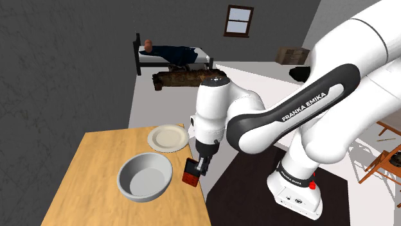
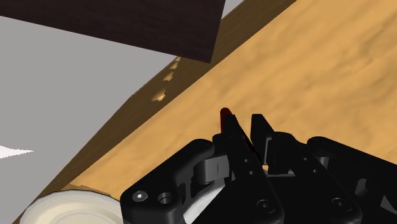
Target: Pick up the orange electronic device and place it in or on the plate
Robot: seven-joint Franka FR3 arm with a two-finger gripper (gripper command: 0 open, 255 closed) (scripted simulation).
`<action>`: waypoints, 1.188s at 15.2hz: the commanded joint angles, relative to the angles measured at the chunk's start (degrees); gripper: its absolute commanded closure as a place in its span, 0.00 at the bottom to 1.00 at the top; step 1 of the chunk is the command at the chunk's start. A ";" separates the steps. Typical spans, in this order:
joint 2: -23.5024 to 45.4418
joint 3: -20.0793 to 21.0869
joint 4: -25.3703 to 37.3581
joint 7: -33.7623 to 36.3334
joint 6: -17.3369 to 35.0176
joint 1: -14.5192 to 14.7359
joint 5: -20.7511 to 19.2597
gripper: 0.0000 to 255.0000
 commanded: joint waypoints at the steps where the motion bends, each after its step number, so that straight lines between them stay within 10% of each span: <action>1: -1.52 -0.68 0.57 -0.31 -2.10 0.30 0.20 1.00; 18: 16.37 -11.25 20.12 -12.77 -5.82 -15.14 -15.64 1.00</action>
